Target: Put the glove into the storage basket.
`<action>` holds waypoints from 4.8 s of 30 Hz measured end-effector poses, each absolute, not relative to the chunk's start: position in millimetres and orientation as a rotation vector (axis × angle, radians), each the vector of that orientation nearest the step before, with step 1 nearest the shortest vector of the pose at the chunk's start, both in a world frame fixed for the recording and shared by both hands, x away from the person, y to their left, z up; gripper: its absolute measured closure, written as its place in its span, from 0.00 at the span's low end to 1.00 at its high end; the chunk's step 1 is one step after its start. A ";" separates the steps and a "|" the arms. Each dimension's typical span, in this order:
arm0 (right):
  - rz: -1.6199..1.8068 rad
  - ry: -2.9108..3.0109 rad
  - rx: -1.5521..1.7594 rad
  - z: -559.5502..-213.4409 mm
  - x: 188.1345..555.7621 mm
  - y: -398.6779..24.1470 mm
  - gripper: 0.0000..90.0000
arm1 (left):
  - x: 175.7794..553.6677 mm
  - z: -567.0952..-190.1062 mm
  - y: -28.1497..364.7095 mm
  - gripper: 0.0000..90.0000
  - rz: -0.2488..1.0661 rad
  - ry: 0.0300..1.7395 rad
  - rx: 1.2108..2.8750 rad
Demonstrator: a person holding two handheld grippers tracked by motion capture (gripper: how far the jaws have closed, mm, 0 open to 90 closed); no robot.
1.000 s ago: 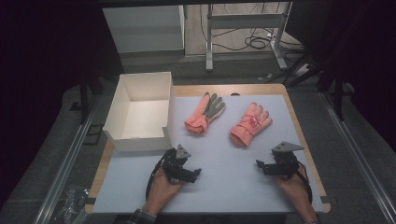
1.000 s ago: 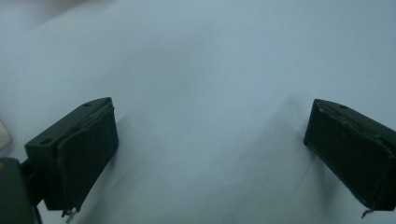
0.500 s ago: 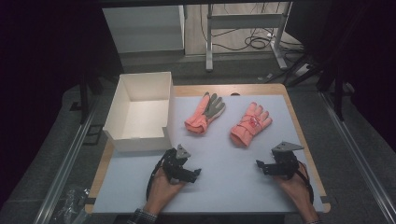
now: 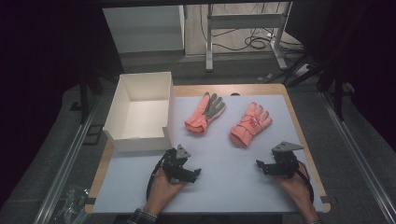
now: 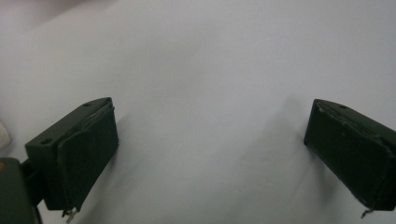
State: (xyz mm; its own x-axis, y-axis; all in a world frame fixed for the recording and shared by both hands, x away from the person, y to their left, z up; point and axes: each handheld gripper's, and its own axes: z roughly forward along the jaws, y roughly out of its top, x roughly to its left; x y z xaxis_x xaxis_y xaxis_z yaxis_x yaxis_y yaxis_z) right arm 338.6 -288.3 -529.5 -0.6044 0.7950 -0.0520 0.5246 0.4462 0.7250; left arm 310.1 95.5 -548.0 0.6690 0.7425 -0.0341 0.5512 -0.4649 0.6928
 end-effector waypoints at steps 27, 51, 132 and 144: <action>1.009 2.331 1.089 -514.8 342.3 -268.5 0.22 | 310.0 -548.0 95.4 0.03 0.356 0.994 2.190; 1.062 2.437 1.001 -496.6 378.6 -211.6 0.25 | 309.9 -548.1 95.3 0.03 0.357 0.995 2.189; 0.840 2.402 1.135 -509.0 531.5 -72.4 0.88 | 309.7 -548.0 95.2 0.03 0.353 0.999 2.189; 0.884 2.413 1.118 -495.6 524.3 -79.1 0.96 | 309.6 -548.0 95.2 0.03 0.353 1.000 2.188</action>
State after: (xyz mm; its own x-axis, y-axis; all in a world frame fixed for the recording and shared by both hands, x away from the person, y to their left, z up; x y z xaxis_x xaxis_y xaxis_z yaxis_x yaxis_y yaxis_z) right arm 524.3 -79.1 -495.6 -0.6337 0.7724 -0.0422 0.5622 0.4974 0.6607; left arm 309.6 95.2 -548.0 0.6659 0.7451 -0.0384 0.5560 -0.4613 0.6914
